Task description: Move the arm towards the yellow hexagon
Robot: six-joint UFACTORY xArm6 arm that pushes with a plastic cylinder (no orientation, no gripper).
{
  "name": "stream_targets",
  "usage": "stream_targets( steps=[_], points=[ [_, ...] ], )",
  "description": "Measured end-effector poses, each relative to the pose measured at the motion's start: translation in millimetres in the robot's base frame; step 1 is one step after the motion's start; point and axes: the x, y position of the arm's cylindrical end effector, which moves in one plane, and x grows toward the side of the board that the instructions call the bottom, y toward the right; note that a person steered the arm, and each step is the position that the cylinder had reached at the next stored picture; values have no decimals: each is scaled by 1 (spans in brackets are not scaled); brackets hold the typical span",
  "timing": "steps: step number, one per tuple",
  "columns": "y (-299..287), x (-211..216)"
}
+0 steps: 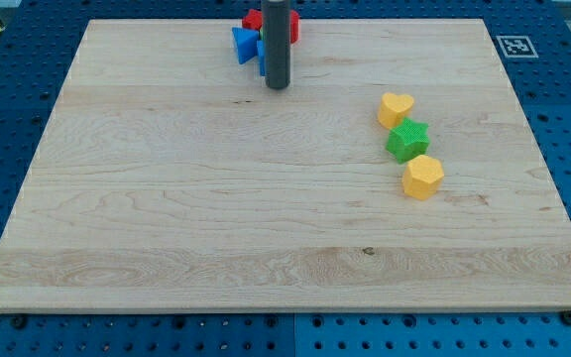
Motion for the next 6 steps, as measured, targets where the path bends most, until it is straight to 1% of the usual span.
stream_targets(
  steps=[1,2,3,4,5,6],
  points=[
    [26,77],
    [74,156],
    [126,192],
    [170,182],
    [191,163],
    [184,155]
  ],
)
